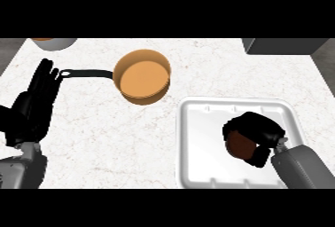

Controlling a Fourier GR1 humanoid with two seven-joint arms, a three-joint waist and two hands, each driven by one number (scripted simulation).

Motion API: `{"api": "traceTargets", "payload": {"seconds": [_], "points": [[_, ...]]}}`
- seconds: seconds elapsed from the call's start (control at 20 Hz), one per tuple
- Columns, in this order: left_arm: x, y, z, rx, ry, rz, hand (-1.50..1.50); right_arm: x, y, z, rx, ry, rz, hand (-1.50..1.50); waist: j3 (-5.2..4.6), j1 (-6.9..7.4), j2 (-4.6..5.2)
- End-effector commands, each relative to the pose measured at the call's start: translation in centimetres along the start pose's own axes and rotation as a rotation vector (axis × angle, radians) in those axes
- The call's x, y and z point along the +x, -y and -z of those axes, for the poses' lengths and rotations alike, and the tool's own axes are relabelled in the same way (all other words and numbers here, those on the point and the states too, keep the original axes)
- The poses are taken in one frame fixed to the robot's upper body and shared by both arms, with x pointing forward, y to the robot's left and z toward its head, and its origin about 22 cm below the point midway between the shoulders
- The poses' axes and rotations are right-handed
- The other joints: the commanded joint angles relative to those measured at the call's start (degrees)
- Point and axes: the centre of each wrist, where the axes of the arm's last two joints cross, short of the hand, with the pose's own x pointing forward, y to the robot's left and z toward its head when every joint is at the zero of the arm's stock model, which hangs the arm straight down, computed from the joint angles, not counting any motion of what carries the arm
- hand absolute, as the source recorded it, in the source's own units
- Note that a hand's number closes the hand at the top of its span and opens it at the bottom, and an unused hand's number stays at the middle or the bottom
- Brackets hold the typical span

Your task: Pick the cupcake from the tray and place it in the pot

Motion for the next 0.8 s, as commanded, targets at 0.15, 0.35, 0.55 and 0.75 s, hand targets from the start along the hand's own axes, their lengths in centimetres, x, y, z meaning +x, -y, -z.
{"api": "traceTargets", "payload": {"seconds": [0.15,0.35,0.55,0.75], "points": [[0.0,0.6,0.2,-0.032,0.004,0.000,0.00,13.2,0.7,7.9,-0.047,-0.012,0.046,1.50,0.17,1.68,0.23],[-0.1,1.3,0.2,-0.070,0.010,-0.005,0.00,14.6,1.6,8.5,-0.122,-0.075,0.043,1.50,0.09,5.42,0.43],[-0.1,2.6,0.5,-0.105,0.009,-0.017,0.00,16.7,2.7,8.9,-0.198,-0.153,0.044,1.50,0.23,6.78,0.81],[0.1,3.0,0.9,-0.119,0.018,-0.002,0.00,18.8,5.0,8.7,-0.367,-0.214,0.085,1.50,0.34,7.72,0.59]]}}
